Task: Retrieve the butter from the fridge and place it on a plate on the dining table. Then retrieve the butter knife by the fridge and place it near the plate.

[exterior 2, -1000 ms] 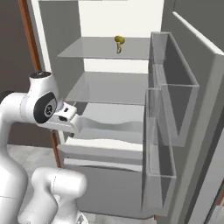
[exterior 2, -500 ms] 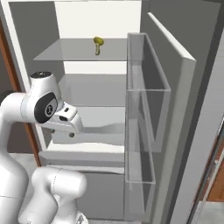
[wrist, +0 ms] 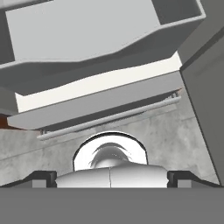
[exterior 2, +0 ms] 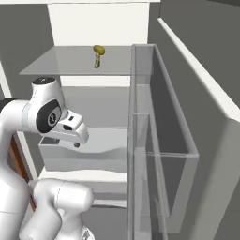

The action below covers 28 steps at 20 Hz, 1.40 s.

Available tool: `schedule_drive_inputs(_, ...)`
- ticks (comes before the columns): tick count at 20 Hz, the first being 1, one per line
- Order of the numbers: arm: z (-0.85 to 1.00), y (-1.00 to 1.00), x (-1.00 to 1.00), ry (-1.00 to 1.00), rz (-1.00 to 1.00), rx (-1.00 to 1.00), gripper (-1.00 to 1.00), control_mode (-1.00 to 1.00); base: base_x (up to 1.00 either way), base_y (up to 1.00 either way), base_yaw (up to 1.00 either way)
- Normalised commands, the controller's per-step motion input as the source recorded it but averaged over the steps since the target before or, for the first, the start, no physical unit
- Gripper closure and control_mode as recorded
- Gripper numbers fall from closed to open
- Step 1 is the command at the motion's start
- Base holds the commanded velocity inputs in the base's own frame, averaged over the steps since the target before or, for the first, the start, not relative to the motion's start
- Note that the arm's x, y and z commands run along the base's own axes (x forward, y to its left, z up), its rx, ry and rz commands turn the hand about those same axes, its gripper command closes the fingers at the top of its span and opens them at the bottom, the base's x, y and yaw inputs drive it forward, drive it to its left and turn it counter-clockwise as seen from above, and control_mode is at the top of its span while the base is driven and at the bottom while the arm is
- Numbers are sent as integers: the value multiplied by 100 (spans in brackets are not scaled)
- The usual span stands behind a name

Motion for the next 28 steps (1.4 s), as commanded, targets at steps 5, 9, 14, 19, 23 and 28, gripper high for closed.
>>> schedule_drive_inputs(5,0,0,0,0,0,0,-100,100,55,-14,0)
schedule_drive_inputs(9,0,0,0,0,0,0,-100,100,51,-26,0)
schedule_drive_inputs(14,0,0,0,0,0,0,-100,100,55,-41,0)
schedule_drive_inputs(19,0,0,0,0,0,0,-100,100,72,-27,0)
schedule_drive_inputs(23,0,0,0,0,0,0,-100,100,74,-8,0)
schedule_drive_inputs(28,0,0,0,0,0,0,-100,100,59,-2,0)
